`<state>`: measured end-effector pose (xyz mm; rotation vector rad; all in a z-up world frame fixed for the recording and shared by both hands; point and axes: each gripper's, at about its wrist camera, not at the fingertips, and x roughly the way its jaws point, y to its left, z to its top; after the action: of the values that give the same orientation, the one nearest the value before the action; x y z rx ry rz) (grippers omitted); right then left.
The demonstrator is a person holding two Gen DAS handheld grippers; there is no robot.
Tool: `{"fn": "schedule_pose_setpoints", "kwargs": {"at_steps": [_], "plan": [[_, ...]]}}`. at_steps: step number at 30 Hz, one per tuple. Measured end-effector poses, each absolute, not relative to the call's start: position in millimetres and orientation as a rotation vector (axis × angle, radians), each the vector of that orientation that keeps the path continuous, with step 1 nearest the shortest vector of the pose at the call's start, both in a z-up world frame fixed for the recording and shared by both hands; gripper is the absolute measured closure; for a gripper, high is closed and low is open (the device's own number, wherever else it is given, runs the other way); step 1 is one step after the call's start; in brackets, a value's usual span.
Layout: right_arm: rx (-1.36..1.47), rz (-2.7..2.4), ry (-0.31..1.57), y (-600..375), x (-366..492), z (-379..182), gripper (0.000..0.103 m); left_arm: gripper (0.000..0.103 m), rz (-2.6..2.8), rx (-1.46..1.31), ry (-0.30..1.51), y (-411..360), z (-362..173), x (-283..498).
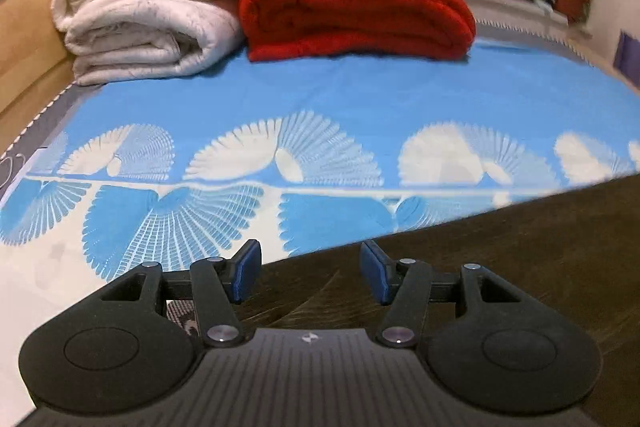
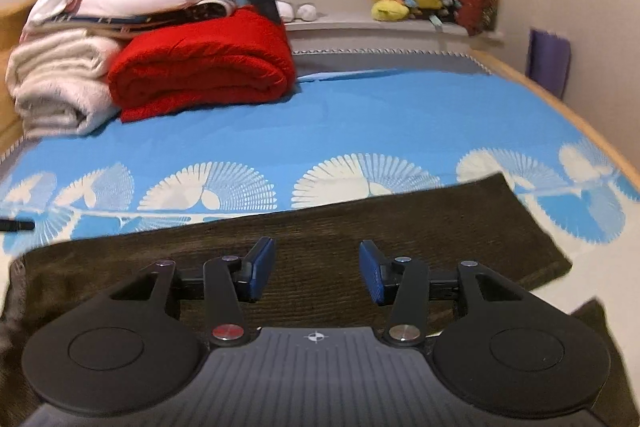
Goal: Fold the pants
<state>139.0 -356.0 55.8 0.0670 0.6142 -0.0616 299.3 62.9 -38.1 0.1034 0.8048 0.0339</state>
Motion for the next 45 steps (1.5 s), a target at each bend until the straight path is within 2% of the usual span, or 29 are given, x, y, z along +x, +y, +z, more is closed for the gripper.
{"fn": "schedule_pose_setpoints", "kwargs": {"at_steps": [5, 7, 8, 9, 19, 20, 21, 22, 24, 26, 32, 35, 42, 45], "plan": [[-0.052, -0.011, 0.598, -342.3, 143.1, 54.7, 0.057, 0.041, 0.072, 0.060, 0.790, 97.3, -48.8, 324.2], [-0.069, -0.007, 0.600, -341.8, 146.3, 53.9, 0.057, 0.033, 0.082, 0.016, 0.799, 110.6, -53.2, 333.7], [-0.064, -0.010, 0.607, -342.9, 148.5, 53.3, 0.057, 0.024, 0.084, 0.011, 0.800, 115.1, -56.1, 337.7], [-0.050, -0.012, 0.615, -345.0, 151.0, 52.6, 0.057, 0.020, 0.085, 0.013, 0.797, 117.8, -58.9, 340.4], [-0.093, -0.029, 0.655, -352.0, 157.1, 41.3, 0.057, 0.019, -0.074, 0.120, 0.930, 112.8, -118.0, 365.0], [-0.097, -0.032, 0.660, -354.2, 156.7, 39.9, 0.057, 0.022, -0.088, 0.124, 0.948, 114.0, -124.3, 366.4], [-0.099, -0.038, 0.667, -356.9, 156.4, 38.4, 0.057, 0.037, -0.095, 0.133, 0.952, 113.6, -128.4, 365.9], [-0.099, -0.043, 0.676, -360.1, 156.1, 36.7, 0.057, 0.047, -0.116, 0.137, 0.955, 113.7, -130.7, 365.5], [-0.090, -0.053, 0.695, -367.0, 155.5, 33.7, 0.057, 0.083, -0.166, 0.118, 0.951, 112.5, -126.6, 363.3], [-0.079, -0.067, 0.717, -374.7, 154.5, 30.6, 0.056, 0.093, -0.173, 0.176, 0.934, 103.8, -117.4, 359.6], [-0.114, -0.126, 0.853, -389.2, 153.7, 8.6, 0.056, 0.098, -0.166, 0.220, 0.880, 87.2, -80.5, 329.3], [-0.126, -0.129, 0.885, -392.1, 147.0, 2.1, 0.056, 0.099, -0.157, 0.331, 0.854, 68.0, -59.3, 299.1], [-0.086, -0.127, 0.887, -402.8, 122.2, 6.2, 0.056, 0.100, -0.269, 0.441, 0.737, 26.1, 1.4, 161.8], [-0.070, -0.124, 0.882, -408.9, 108.1, 8.3, 0.056, 0.100, -0.338, 0.453, 0.737, 20.8, 4.3, 98.3]]}}
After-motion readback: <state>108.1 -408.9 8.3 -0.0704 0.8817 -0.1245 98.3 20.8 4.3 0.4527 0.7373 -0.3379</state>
